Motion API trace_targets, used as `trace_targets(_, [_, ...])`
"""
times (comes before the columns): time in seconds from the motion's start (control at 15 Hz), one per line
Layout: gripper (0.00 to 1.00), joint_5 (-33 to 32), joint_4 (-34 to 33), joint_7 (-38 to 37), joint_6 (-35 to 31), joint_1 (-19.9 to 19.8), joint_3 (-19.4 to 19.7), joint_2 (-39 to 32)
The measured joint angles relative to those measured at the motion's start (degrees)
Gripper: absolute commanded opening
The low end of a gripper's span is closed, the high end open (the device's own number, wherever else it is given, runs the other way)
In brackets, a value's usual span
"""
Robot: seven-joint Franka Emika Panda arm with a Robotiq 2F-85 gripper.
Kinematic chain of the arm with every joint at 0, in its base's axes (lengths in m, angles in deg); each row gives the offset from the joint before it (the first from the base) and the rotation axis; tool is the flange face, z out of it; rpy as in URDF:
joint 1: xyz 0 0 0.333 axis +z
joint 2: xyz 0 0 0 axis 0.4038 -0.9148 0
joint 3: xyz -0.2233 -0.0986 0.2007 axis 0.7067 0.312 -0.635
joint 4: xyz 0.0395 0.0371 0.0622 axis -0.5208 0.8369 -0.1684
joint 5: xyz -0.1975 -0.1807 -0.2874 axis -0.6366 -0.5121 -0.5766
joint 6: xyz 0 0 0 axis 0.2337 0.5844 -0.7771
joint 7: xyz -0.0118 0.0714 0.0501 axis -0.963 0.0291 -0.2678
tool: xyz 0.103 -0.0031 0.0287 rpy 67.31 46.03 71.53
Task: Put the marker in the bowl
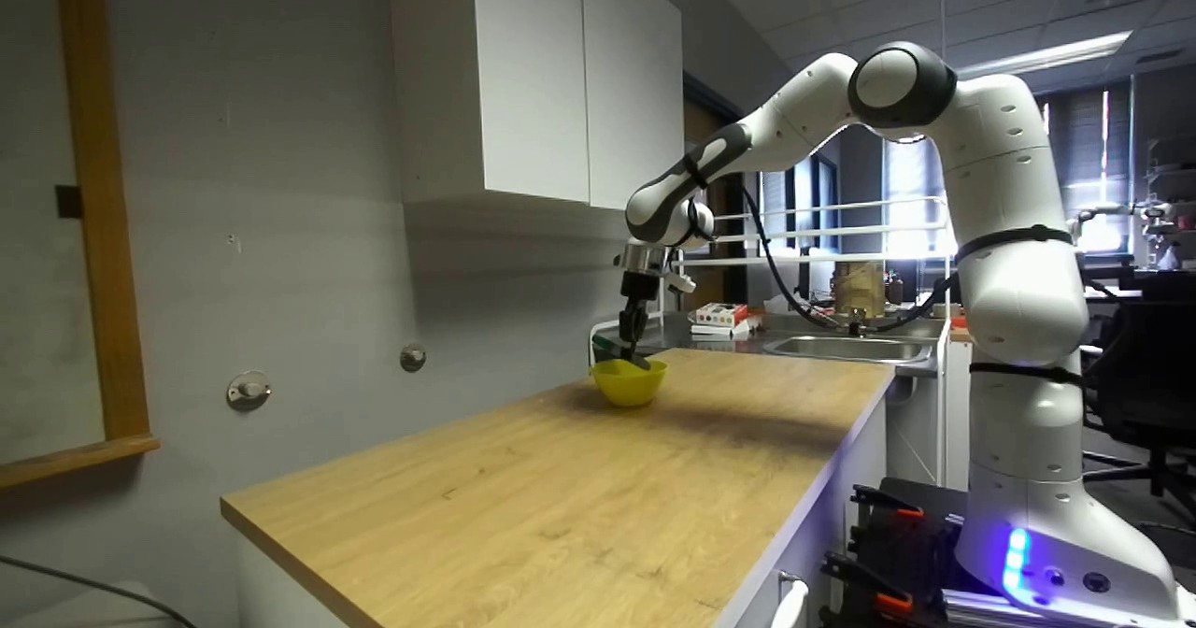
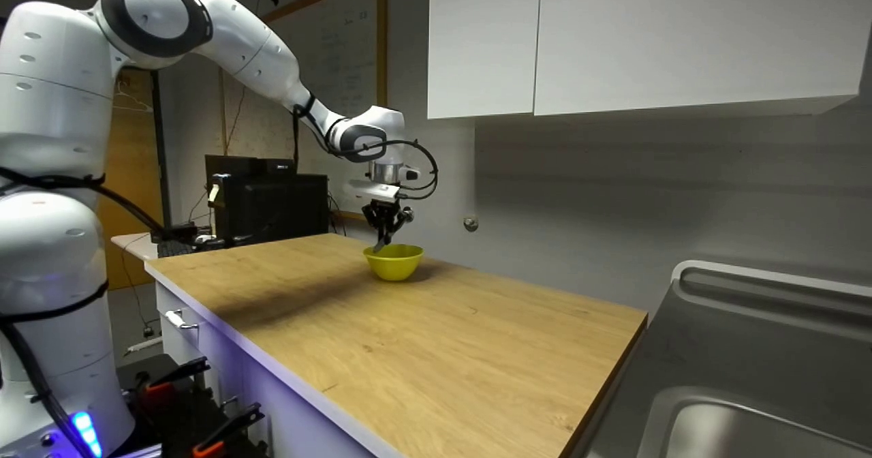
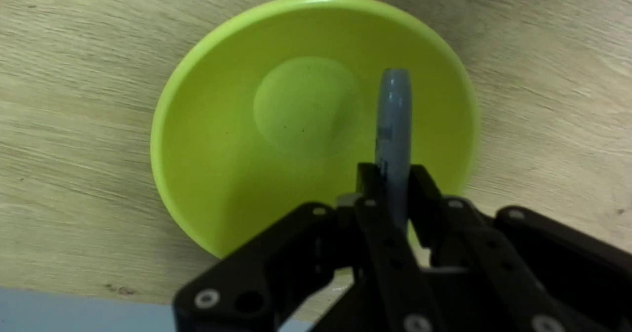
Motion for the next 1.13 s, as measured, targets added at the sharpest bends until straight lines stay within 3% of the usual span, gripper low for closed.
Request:
trace_targets(0.07, [0.44,0.0,0.0,0.4,-0.1,0.0,0.0,-0.2])
trace_targets(0.13, [0.44,0.0,0.0,0.5,-0.1,0.0,-0.1,-0.3])
trace_targets(0.27, [0.57,0.0,0.0,0.7,-0.1,0.0,-0.3,-0.4])
trace_targets(0.6, [0.95,0.0,0.0,0.8,-0.1,0.0,-0.8,-0.5])
trace_targets(0.73, [1.00,0.0,0.0,0.9,-0.1,0.0,-0.9,-0.5])
trace_targets(1.13, [1.00,0.0,0.0,3.3,1.2,-0.4,-0.9,0.2])
